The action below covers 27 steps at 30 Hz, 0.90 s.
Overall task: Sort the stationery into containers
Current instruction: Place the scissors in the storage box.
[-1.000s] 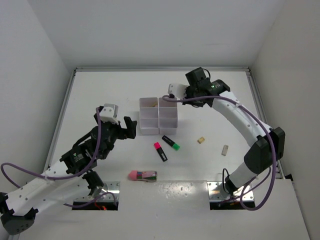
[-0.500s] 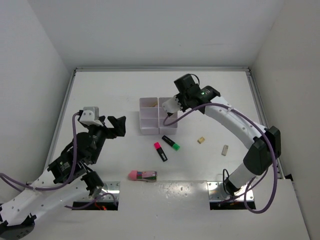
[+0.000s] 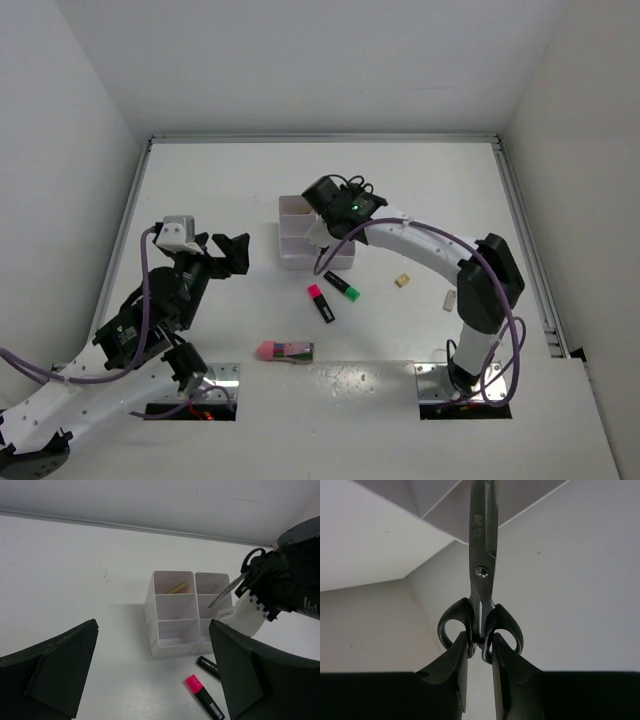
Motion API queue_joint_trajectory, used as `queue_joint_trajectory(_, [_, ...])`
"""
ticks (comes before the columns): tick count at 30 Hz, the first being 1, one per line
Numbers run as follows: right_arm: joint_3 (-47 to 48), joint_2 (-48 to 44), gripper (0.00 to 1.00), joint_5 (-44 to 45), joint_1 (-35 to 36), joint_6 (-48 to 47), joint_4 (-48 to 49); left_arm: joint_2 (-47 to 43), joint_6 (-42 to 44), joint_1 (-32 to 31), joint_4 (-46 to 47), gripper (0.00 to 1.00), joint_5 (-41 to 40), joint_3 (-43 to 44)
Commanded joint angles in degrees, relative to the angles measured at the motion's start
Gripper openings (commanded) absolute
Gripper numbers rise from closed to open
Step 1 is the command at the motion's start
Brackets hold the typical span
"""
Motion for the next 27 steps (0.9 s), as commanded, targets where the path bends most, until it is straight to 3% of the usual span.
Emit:
queue_joint_trajectory(1, [1.31, 0.87, 0.0, 9.18, 2.1, -2.42, 4.98, -0.36, 0.85, 0.78, 1.26, 0.99, -0.14, -0.07])
queue_joint_trajectory(12, [-1.76, 4.4, 0.0, 20.17, 5.96, -2.42, 10.17, -1.41, 0.85, 0.78, 1.26, 0.99, 0.39, -0.07])
queue_joint_trajectory(27, [-7.22, 3.78, 0.02, 22.63, 6.5, -2.42, 11.57, -1.94, 0.85, 0.78, 1.26, 0.99, 0.92, -0.07])
